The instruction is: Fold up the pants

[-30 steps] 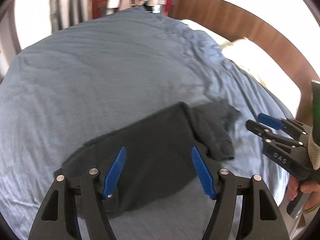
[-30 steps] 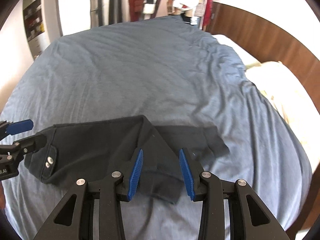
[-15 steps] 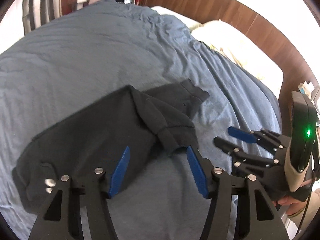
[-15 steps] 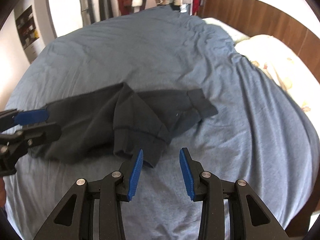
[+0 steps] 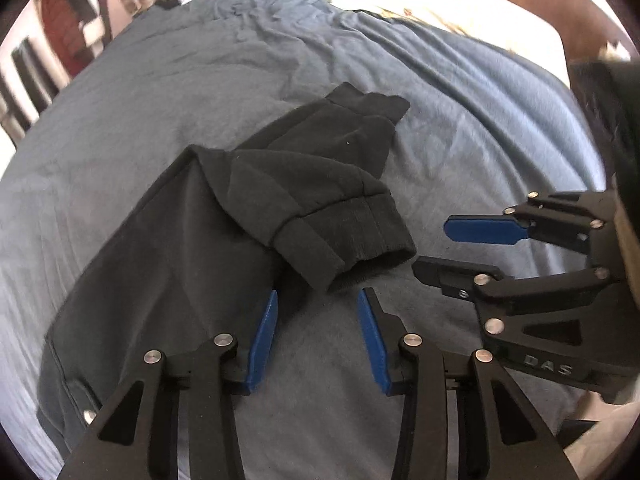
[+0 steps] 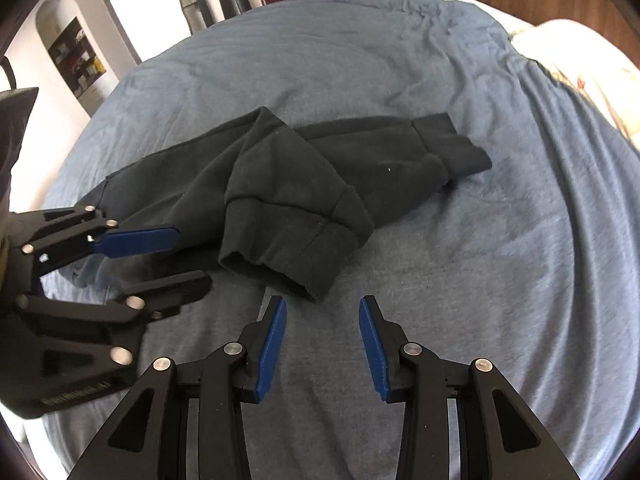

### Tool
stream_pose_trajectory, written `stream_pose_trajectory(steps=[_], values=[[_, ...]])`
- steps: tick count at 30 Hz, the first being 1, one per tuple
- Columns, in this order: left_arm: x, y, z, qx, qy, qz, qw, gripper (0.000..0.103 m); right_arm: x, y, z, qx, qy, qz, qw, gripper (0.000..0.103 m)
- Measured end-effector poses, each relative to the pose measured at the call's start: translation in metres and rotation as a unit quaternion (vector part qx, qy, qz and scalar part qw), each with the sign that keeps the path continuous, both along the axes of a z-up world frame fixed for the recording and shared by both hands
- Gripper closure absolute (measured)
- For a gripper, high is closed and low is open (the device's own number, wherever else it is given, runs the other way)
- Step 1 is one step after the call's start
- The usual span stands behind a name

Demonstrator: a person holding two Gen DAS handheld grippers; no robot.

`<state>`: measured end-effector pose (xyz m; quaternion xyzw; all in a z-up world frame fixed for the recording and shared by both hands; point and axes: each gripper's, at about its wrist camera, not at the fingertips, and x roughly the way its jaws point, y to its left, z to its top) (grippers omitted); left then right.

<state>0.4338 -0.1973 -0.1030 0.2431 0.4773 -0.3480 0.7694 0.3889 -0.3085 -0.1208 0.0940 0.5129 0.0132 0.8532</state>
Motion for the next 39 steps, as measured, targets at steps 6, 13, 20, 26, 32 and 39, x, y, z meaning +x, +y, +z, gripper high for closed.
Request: stream_pose_trajectory(steps=[6, 13, 20, 26, 32, 39], values=[[0.000, -0.015, -0.016, 0.028, -0.025, -0.026, 0.9989, 0.069, 0.001, 0.000, -0.008, 0.013, 0.000, -0.011, 1.000, 0.065], [0.009, -0.014, -0.022, 0.025, -0.017, -0.015, 0.9994, 0.079, 0.009, -0.002, -0.019, 0.026, 0.006, -0.026, 0.999, 0.066], [0.012, -0.011, -0.013, 0.011, -0.007, -0.003, 0.9999, 0.089, 0.016, 0.000, -0.020, 0.028, 0.003, -0.024, 0.999, 0.077], [0.022, -0.006, 0.002, -0.018, -0.003, 0.034, 0.9993, 0.098, 0.015, -0.005, -0.008, 0.043, -0.010, -0.054, 0.998, 0.093], [0.043, -0.015, 0.034, -0.072, -0.003, 0.077, 0.9944, 0.099, 0.013, -0.024, 0.021, 0.084, -0.026, -0.106, 0.990, 0.097], [0.075, -0.054, 0.065, -0.096, -0.034, 0.051, 0.9935, 0.099, 0.026, -0.060, 0.040, 0.108, -0.041, -0.167, 0.979, 0.099]])
